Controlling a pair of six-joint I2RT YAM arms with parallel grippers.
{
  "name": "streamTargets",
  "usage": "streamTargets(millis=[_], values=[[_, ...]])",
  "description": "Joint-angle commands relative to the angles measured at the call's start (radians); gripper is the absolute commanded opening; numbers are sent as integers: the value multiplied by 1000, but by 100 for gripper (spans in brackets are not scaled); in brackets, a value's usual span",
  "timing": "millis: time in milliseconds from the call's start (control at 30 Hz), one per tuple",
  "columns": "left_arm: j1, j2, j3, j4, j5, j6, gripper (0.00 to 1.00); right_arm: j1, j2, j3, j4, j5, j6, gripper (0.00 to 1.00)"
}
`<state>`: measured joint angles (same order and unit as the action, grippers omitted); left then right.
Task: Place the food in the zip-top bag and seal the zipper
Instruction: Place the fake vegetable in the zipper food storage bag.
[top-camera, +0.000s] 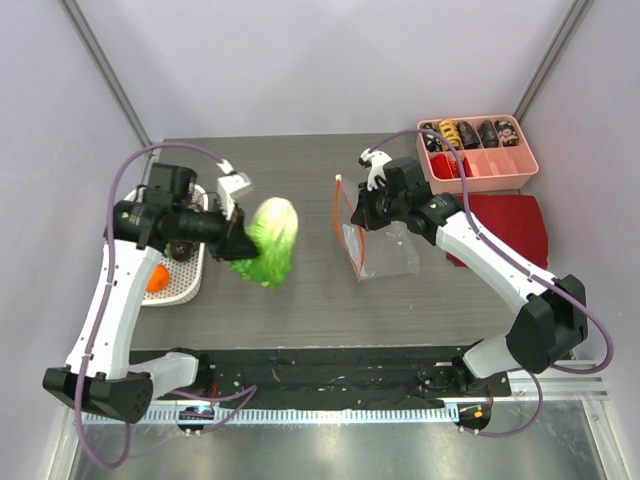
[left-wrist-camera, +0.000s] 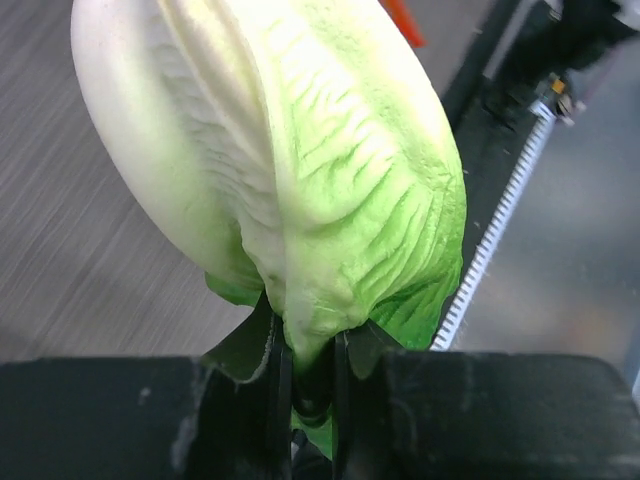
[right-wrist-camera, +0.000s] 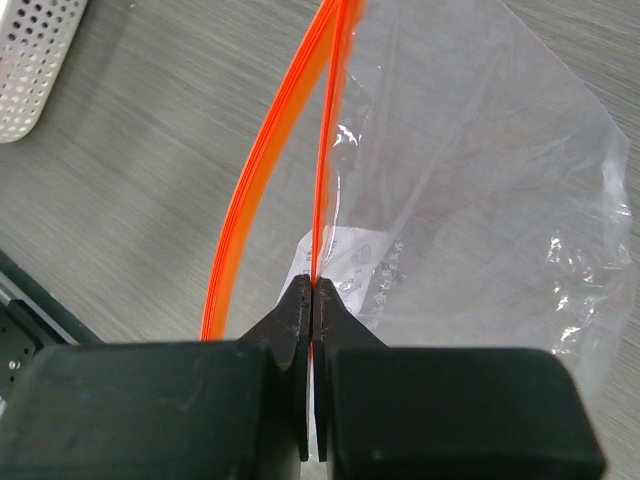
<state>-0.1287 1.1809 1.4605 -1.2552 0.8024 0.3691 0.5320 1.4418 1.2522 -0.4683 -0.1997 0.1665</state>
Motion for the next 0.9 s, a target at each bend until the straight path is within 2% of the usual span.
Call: streamTargets(millis=[0, 100, 200, 300, 367, 533, 667, 700, 767, 867], values=[[-238, -21, -25, 112, 121, 59, 0, 14, -47, -28, 83, -84, -42, 1], [-397, 9, -38, 131, 127, 74, 0, 29, -64, -53, 94, -107, -50, 1], [-494, 46, -40, 189, 130, 56, 0, 52, -80, -66, 92, -110, -59, 1], [-523, 106, -51, 295, 149, -7, 0, 69, -90, -73, 94, -113, -59, 1], [-523, 164, -54, 335, 162, -25, 0, 86, -106, -74, 96, -109, -64, 1], [-494, 262, -77, 315, 193, -32, 0, 97, -152, -76, 91, -66, -47, 1], [-375, 292, -175, 385, 268, -154, 0, 97, -193, -89, 91, -58, -38, 1], [-355, 299, -186, 422, 282, -223, 0, 97, -199, -94, 91, -63, -41, 1], [-316, 328, -192, 430, 294, -262, 0, 100, -211, -102, 91, -63, -53, 1], [-312, 345, -183, 430, 282, -317, 0, 103, -213, -103, 95, -81, -64, 1]])
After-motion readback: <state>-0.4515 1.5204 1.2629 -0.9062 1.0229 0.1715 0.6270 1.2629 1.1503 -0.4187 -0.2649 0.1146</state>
